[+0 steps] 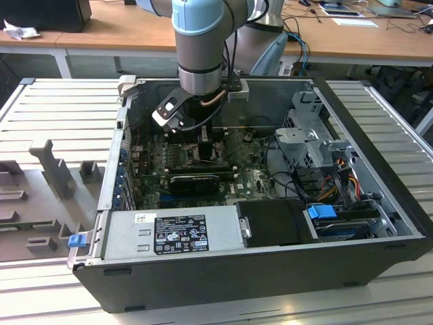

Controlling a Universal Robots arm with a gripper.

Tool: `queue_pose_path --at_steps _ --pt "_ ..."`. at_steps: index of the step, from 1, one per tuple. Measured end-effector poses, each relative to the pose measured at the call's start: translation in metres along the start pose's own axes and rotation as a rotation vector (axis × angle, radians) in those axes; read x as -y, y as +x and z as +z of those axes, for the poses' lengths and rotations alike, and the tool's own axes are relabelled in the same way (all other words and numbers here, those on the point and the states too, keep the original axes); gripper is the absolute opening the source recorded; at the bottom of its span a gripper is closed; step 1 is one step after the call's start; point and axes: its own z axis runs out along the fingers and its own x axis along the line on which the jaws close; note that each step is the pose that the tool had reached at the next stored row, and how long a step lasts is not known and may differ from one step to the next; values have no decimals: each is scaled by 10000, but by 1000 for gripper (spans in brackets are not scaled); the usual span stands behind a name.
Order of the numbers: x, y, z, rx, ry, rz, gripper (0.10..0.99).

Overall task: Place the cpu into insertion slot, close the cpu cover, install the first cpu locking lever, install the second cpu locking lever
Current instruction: 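Place the cpu into insertion slot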

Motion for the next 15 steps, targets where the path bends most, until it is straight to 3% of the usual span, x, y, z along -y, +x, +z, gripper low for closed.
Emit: queue_pose_path --at_steps 5,9,10,11,12,13,15 --pt "-6 2 -73 0 3 0 588" --pt "-9 2 -120 0 9 0 341" --pt "-10 3 -127 0 10 0 341" --pt "-11 3 -139 0 10 0 282" --pt "-11 3 -148 0 11 0 161" --pt "-12 3 -155 0 11 0 106" --pt "-13 3 -169 0 11 0 106"
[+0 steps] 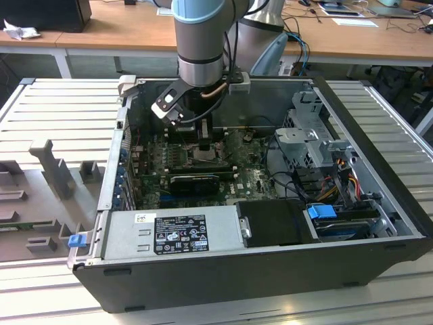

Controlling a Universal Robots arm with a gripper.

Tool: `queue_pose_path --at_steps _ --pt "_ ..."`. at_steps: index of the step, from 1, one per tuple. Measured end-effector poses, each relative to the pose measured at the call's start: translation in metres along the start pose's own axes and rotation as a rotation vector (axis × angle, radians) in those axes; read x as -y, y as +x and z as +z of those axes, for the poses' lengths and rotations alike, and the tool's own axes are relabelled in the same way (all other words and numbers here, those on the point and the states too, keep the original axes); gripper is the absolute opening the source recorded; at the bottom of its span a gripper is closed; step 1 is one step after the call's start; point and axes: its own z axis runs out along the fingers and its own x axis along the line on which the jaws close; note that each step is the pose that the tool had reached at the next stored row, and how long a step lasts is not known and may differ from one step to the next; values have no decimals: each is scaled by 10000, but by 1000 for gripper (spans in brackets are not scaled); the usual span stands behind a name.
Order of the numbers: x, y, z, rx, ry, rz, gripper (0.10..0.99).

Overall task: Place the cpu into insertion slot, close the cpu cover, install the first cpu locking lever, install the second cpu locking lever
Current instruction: 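Place the cpu into insertion slot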

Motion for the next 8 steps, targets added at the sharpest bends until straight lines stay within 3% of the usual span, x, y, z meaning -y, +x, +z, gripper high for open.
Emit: queue_pose_path --at_steps 8 --pt "-5 1 -65 -1 1 0 106"
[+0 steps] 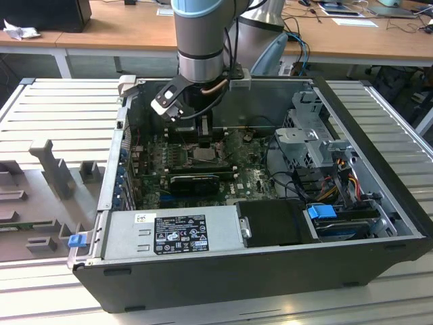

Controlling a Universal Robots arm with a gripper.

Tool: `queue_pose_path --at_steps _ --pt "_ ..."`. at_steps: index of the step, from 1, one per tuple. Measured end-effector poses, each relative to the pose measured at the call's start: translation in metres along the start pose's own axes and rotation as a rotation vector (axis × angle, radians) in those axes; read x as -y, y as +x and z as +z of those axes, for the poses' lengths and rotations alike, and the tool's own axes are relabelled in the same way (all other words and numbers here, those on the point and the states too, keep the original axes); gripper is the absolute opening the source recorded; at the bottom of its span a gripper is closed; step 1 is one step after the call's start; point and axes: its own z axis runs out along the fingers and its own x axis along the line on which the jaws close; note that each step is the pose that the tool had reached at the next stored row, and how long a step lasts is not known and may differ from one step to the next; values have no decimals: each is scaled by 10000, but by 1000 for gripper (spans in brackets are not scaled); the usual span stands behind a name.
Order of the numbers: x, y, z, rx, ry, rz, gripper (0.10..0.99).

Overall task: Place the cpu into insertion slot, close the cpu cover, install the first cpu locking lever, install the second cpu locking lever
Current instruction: 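Place the cpu into insertion slot, then close the cpu cover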

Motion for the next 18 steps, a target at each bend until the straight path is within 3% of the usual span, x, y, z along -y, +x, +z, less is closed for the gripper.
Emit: queue_pose_path --at_steps 8,18 --pt "-4 1 -57 -2 -1 0 106" --pt "-59 -10 -84 -14 5 3 106"
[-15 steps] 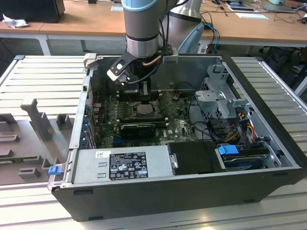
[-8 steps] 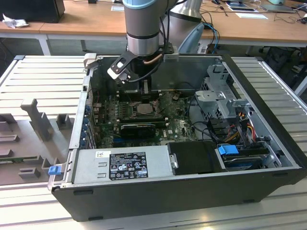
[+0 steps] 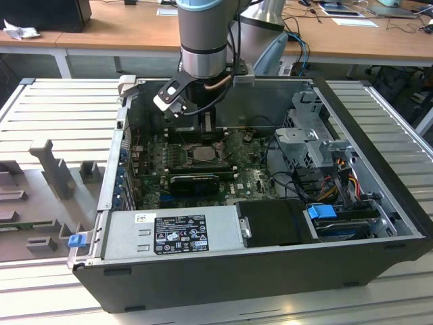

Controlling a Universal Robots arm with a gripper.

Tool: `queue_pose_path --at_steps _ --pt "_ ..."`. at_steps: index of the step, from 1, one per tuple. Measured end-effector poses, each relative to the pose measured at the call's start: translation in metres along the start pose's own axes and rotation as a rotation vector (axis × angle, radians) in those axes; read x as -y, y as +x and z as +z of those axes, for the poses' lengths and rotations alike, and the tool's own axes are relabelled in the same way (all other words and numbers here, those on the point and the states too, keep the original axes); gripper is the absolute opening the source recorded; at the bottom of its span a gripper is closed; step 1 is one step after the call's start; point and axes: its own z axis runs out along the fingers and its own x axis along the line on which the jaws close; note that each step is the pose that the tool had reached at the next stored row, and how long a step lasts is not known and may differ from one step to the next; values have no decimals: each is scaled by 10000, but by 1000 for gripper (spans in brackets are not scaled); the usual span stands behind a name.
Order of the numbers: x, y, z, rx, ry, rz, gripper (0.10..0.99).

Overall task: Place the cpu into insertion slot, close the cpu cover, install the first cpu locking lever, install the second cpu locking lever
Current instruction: 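Close the cpu cover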

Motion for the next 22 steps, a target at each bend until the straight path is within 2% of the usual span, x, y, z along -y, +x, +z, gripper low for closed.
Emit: queue_pose_path --at_steps 8,19,22 --pt "-5 2 -60 -1 0 0 106" --pt "-6 2 -87 0 0 0 106" --pt "-9 3 -122 -1 0 0 106"
